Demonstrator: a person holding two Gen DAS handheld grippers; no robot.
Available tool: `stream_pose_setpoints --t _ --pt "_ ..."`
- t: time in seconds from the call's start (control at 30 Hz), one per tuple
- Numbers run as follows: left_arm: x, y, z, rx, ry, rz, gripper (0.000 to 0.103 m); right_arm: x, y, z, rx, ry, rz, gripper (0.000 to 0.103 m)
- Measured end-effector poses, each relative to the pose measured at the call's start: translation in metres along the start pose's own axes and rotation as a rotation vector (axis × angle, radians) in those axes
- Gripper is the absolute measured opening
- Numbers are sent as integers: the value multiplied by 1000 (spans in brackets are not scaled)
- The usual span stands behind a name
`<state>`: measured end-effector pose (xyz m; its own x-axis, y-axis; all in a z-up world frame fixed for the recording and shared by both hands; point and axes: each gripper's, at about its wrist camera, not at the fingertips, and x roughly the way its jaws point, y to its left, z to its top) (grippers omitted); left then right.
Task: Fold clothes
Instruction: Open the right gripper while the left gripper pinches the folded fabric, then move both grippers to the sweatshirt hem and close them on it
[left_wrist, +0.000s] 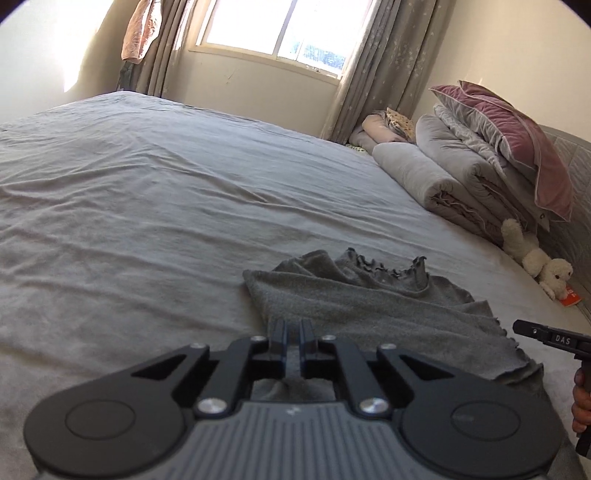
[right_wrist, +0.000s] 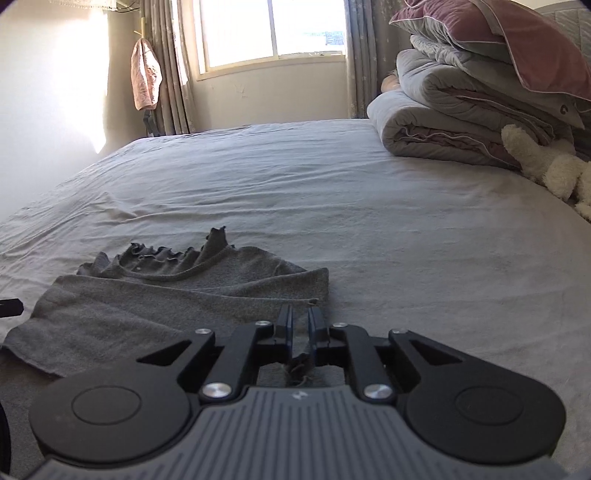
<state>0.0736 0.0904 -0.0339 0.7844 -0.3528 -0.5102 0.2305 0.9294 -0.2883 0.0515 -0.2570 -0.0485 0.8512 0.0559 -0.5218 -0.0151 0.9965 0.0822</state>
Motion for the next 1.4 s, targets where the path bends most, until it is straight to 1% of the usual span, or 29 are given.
stream_pose_setpoints --t 0.07,0.13,0.17,0.23,0.27,0.3,0.33,0.37,0.43,0.53,0.57,0.6,0.63,0.73,0.77,0.8,0.87,0.97,1.03,1.17,1.4 --pt "3 -7 -7 36 30 2 4 -1 14 -6 -54 20 13 13" --pt "8 -8 -17 66 60 11 4 1 20 -16 -92 58 0 13" --pt "9 -4 -25 74 71 15 3 3 20 -20 -102 79 -14 11" --pt "7 3 -29 58 66 2 3 1 11 -27 -95 85 -33 3" --pt "3 4 -28 54 68 4 3 -1 6 -27 -79 86 -35 1" --pt "-1 2 -27 58 65 12 3 -4 4 -26 -64 82 -32 1" --pt "-5 1 -26 63 61 22 2 -9 3 -23 -49 75 -27 3" --pt "-9 -2 -25 66 53 22 3 -13 2 -21 -34 68 -22 9" --pt "-16 -7 -23 70 33 14 4 -20 3 -18 -9 39 12 16" --pt "-11 -6 -29 74 45 23 5 -13 10 -19 17 48 52 17" --pt "-9 -6 -32 75 51 27 5 -10 10 -22 14 57 49 18" --pt "-6 -5 -34 77 57 30 5 -8 9 -27 4 67 40 16" --pt "-9 -3 -35 63 58 32 5 -5 8 -31 -5 78 30 13" --pt "-22 2 -33 3 59 35 6 -14 5 -32 16 91 33 14" --pt "-26 4 -33 -17 59 35 10 -17 4 -32 26 95 35 20" --pt "-30 5 -33 -37 59 36 13 -21 3 -31 35 98 37 25" --pt "-37 2 -37 -40 66 17 21 -28 0 -31 53 105 42 25" --pt "-39 -5 -49 -16 85 12 24 -37 -1 -34 68 126 46 31" --pt "-43 -8 -60 2 81 25 25 -40 2 -44 46 151 39 33" --pt "-60 -7 -69 -19 83 39 25 -59 7 -59 -16 160 16 34" --pt "-98 -11 -90 -13 116 51 25 -96 1 -77 1 195 8 34"
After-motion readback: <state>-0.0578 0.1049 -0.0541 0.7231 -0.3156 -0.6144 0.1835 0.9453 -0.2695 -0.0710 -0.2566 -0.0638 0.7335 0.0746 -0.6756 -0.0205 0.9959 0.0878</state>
